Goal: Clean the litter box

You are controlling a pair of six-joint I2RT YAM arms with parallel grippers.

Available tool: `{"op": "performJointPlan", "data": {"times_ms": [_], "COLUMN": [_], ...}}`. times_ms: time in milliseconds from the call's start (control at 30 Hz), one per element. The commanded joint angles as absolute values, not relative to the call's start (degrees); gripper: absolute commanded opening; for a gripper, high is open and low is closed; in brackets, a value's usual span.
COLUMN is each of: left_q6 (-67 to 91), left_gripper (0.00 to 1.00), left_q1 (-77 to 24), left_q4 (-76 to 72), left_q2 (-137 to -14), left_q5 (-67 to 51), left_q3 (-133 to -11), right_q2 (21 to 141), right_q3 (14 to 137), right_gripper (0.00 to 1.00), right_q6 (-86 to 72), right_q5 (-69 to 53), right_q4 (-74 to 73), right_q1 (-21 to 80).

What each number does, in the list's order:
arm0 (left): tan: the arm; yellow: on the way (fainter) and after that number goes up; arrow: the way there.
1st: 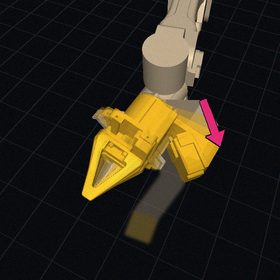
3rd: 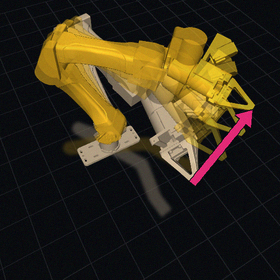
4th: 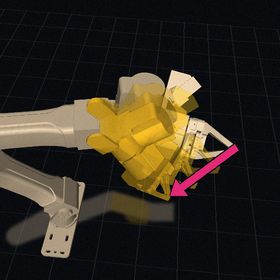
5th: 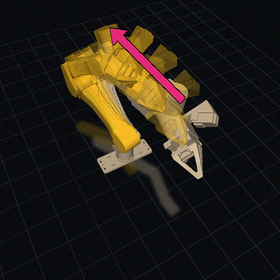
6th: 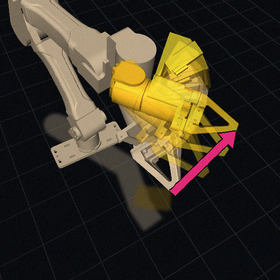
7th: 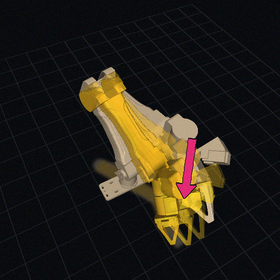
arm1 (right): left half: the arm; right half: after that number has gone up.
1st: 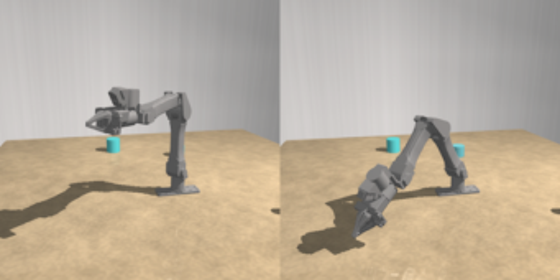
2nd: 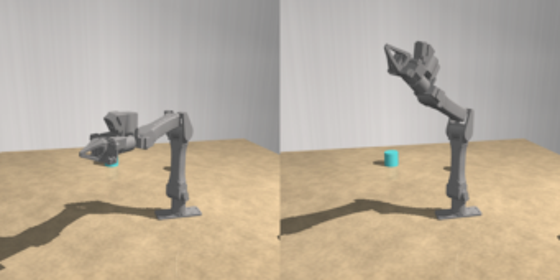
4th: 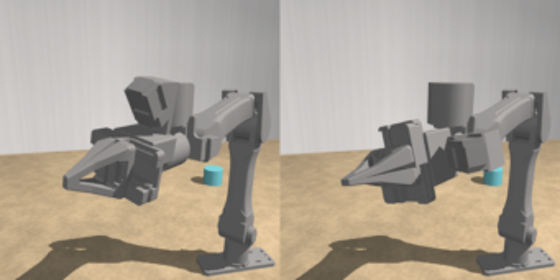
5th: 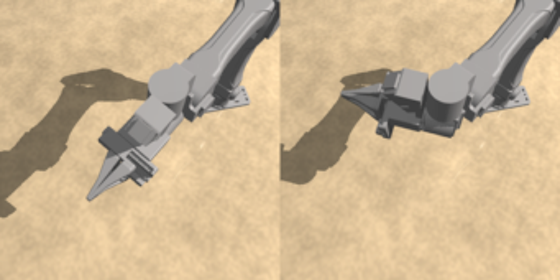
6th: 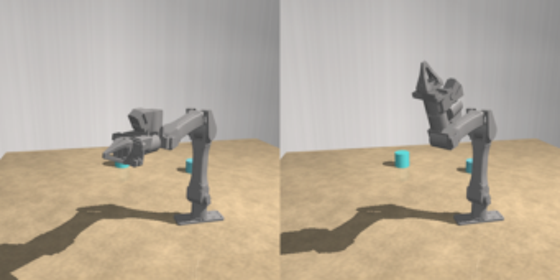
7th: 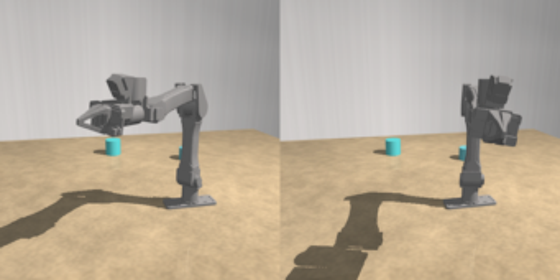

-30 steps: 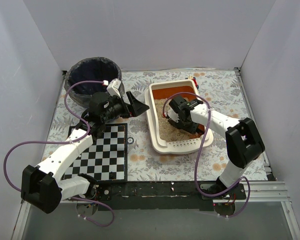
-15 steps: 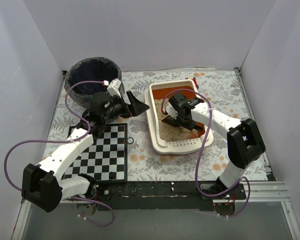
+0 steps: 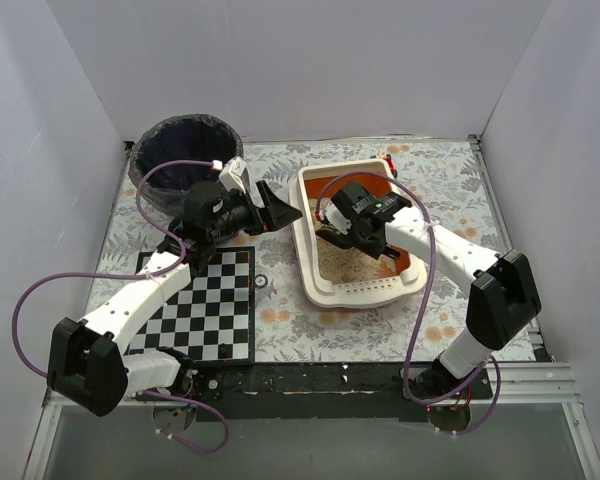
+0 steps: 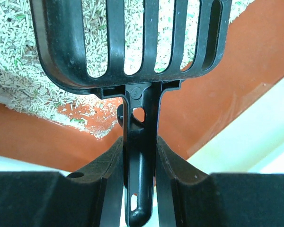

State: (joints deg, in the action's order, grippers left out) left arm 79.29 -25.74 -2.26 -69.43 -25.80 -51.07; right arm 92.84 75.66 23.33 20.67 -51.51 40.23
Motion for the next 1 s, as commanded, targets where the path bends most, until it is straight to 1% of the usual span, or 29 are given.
{"op": "performJointPlan", "data": {"times_ms": [0, 267, 333, 400, 467, 600, 700, 800, 867, 900, 967], "left_q6": [79.1, 77.6, 77.2, 76.3, 75.1, 75.0, 76.4, 79.4, 81.8, 82.7, 83.4], "left_gripper": [0.98, 0.98, 0.98, 0.98, 0.98, 0.98, 0.98, 0.98, 0.98, 0.98, 0.98], "left_q1": [-26.0, -26.0, -26.1, -26.1, -26.1, -26.1, -26.1, -26.1, -26.2, -26.2, -26.5], "left_q4": [-4.1, -6.6, -7.6, -7.1, -6.7, -9.3, -11.3, -14.7, -17.0, -18.3, -20.0], "left_q2": [-68.7, -70.3, -70.4, -70.6, -70.2, -69.3, -69.9, -72.1, -74.4, -75.7, -77.9], "left_q5": [-28.2, -33.4, -34.4, -34.2, -34.6, -35.2, -36.6, -39.0, -41.5, -42.3, -43.5], "left_q3": [-53.8, -56.2, -56.8, -58.5, -60.6, -60.9, -60.6, -60.4, -61.1, -61.5, -62.7], "right_q2": [88.2, 81.2, 78.0, 74.2, 70.8, 65.7, 63.4, 63.0, 63.6, 63.8, 63.8], "right_q3": [77.9, 75.0, 73.0, 70.5, 68.5, 65.3, 62.9, 58.6, 54.1, 51.8, 47.4], "right_gripper": [0.17, 0.15, 0.15, 0.15, 0.13, 0.12, 0.1, 0.08, 0.06, 0.04, 0.04], "right_q6": [20.4, 15.9, 14.4, 12.1, 8.4, 1.3, -6.1, -15.8, -27.1, -33.4, -47.3], "right_q5": [20.8, 17.8, 15.4, 12.7, 4.9, -18.3, -35.7, -54.2, -64.4, -68.2, -72.6], "right_q4": [-53.6, -51.6, -48.4, -42.0, -36.4, -29.6, -23.1, -13.1, -3.0, 5.1, 21.2], "right_q1": [40.3, 40.3, 40.0, 38.2, 33.3, 21.0, 15.0, 11.5, 9.2, 8.5, 8.0]}}
